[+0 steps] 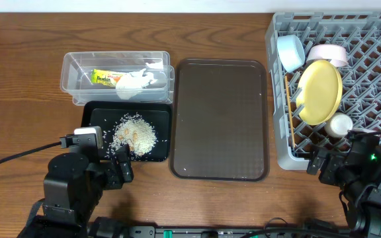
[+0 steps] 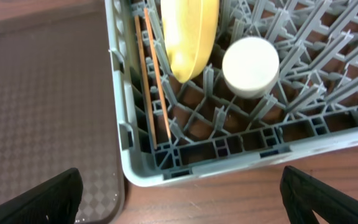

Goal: Sort waste into correct bins and load items into the dishwasher rack

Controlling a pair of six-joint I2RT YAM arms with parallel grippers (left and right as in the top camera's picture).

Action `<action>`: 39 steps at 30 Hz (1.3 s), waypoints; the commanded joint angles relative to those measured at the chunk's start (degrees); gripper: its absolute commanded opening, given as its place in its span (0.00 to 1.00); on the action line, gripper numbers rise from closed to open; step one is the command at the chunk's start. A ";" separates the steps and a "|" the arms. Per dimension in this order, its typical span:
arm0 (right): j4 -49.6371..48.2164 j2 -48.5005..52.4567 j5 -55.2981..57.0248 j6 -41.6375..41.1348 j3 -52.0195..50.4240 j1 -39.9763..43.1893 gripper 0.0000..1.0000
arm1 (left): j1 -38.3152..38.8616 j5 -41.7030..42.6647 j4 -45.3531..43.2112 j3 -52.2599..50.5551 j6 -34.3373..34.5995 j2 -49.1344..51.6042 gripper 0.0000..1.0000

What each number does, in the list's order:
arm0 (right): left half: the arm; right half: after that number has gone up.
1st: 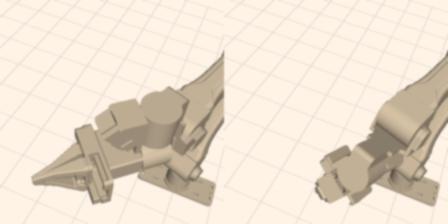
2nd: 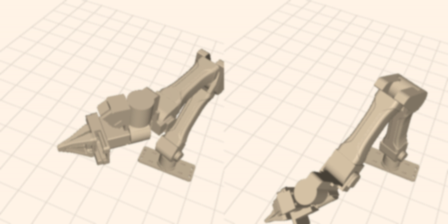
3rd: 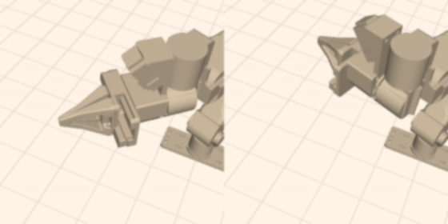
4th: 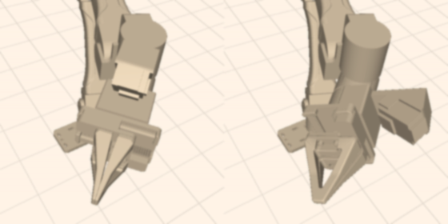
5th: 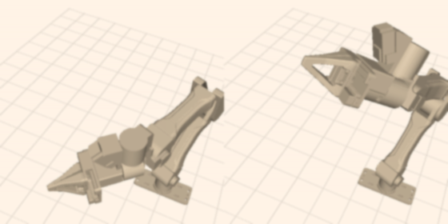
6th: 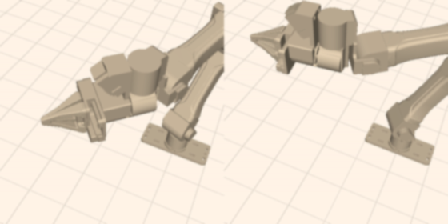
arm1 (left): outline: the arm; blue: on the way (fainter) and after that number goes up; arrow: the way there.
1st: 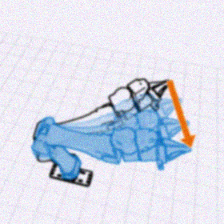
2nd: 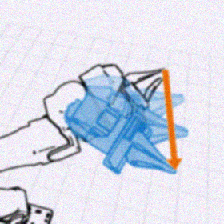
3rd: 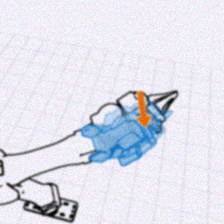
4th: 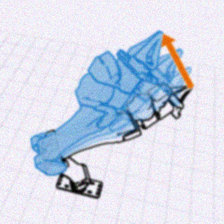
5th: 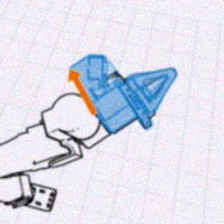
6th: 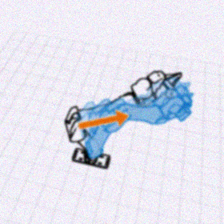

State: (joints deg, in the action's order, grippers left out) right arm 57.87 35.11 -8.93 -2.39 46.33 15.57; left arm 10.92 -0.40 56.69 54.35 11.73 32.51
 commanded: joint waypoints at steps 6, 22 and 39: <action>-6.36 -2.82 0.79 -0.11 -1.49 -0.76 0.99 | -0.24 -0.26 0.02 -0.50 -0.52 -0.04 0.91; -49.57 -31.15 0.96 -0.13 -33.03 -8.48 0.99 | -0.24 -0.26 0.02 -0.50 -0.52 -0.04 0.91; -54.60 -34.49 -1.62 3.30 -46.01 -8.48 0.99 | -0.24 -0.26 0.02 -0.50 -0.52 -0.04 0.91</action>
State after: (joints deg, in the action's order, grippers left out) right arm 3.14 0.73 -9.58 -0.14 0.38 7.68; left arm 10.92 -0.40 56.71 54.02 11.73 32.51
